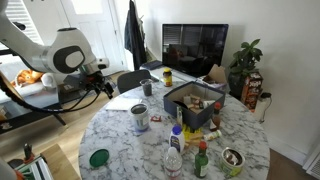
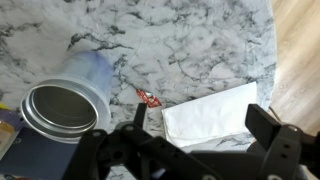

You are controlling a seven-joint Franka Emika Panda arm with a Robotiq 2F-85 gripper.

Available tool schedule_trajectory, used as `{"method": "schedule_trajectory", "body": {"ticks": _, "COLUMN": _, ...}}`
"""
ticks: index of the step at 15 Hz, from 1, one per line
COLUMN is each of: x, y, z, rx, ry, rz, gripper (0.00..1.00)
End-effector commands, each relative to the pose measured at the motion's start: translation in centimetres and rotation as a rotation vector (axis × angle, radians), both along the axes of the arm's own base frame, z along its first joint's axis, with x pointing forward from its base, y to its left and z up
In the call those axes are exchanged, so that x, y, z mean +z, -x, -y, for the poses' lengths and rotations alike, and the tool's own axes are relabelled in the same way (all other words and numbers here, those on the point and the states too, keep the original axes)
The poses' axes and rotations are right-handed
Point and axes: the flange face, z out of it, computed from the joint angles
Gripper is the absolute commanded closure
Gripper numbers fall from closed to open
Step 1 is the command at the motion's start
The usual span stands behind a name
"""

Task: Put the tomato ketchup on the green lid, lift the green lid and put the ketchup in the grey cup

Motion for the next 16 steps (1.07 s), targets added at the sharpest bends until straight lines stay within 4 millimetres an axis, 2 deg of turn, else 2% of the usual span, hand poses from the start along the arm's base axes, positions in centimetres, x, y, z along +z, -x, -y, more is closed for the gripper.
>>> {"method": "schedule_trajectory", "body": {"ticks": 1, "x": -4.0, "y": -2.2, "z": -1.1, "rx": 0.026, "ry": 0.023, "rz": -0.015, "gripper": 0.00}}
{"method": "schedule_trajectory", "body": {"ticks": 2, "x": -2.0, "y": -0.7, "z": -0.4, "rx": 0.019, "ry": 0.021, "rz": -0.006, "gripper": 0.00}}
{"method": "schedule_trajectory", "body": {"ticks": 4, "x": -2.8, "y": -1.3, "z": -0.4, "rx": 0.015, "ry": 0.020, "rz": -0.019, "gripper": 0.00}}
{"method": "schedule_trajectory", "body": {"ticks": 9, "x": -2.1, "y": -1.3, "z": -0.5, "rx": 0.018, "ry": 0.016, "rz": -0.003, "gripper": 0.00}}
{"method": "schedule_trajectory", "body": {"ticks": 16, "x": -6.9, "y": -4.7, "z": -0.9, "rx": -0.268, "ry": -0.148, "rz": 0.010, "gripper": 0.00}}
